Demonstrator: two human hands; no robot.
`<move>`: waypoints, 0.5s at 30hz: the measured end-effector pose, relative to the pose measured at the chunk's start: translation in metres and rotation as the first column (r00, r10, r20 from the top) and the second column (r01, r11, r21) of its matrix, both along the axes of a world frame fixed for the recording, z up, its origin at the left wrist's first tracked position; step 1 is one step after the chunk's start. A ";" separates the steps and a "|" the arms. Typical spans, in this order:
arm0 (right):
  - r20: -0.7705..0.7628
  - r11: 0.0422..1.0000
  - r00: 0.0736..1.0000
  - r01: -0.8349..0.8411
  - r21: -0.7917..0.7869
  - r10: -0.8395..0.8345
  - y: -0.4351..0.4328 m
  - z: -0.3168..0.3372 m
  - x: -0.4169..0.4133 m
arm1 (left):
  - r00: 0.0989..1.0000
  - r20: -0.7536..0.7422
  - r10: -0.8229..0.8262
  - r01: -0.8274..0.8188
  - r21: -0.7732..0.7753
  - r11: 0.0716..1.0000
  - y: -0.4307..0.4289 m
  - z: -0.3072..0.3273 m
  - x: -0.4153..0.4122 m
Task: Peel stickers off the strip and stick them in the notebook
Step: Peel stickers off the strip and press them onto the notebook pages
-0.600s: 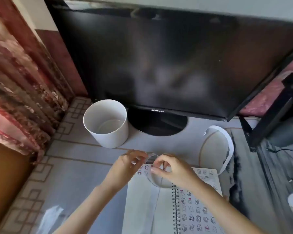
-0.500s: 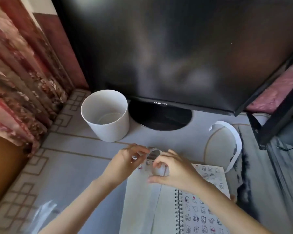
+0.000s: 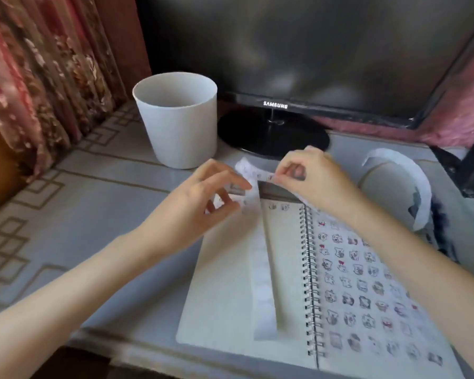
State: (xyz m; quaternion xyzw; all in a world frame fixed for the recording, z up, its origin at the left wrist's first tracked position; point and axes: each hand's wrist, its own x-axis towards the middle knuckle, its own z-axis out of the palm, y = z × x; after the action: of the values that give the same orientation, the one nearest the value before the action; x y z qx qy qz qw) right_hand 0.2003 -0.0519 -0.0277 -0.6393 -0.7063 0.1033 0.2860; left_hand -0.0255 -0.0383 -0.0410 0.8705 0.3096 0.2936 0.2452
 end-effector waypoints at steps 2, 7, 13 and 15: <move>0.020 0.998 0.998 0.059 0.024 -0.060 -0.005 0.001 -0.002 | 0.998 -0.021 -0.052 0.051 -0.062 0.997 -0.012 0.002 -0.009; 0.042 0.990 0.989 0.138 0.042 -0.140 -0.018 -0.008 -0.008 | 0.935 -0.134 -0.330 0.291 -0.247 0.924 -0.049 -0.001 -0.021; 0.113 0.990 0.984 0.134 0.037 -0.138 -0.033 -0.017 -0.013 | 0.927 -0.105 -0.359 0.288 -0.413 0.864 -0.067 -0.010 -0.020; 0.139 0.988 0.981 0.121 0.100 -0.134 -0.039 -0.016 -0.015 | 0.949 -0.092 -0.302 0.228 -0.460 0.858 -0.066 -0.012 -0.023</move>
State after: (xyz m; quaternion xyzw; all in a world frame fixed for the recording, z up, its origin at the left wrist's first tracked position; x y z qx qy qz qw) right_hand 0.1849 -0.0904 -0.0439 -0.6755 -0.6867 0.0057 0.2686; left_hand -0.0482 -0.1045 -0.0534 0.8465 0.2640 0.1077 0.4497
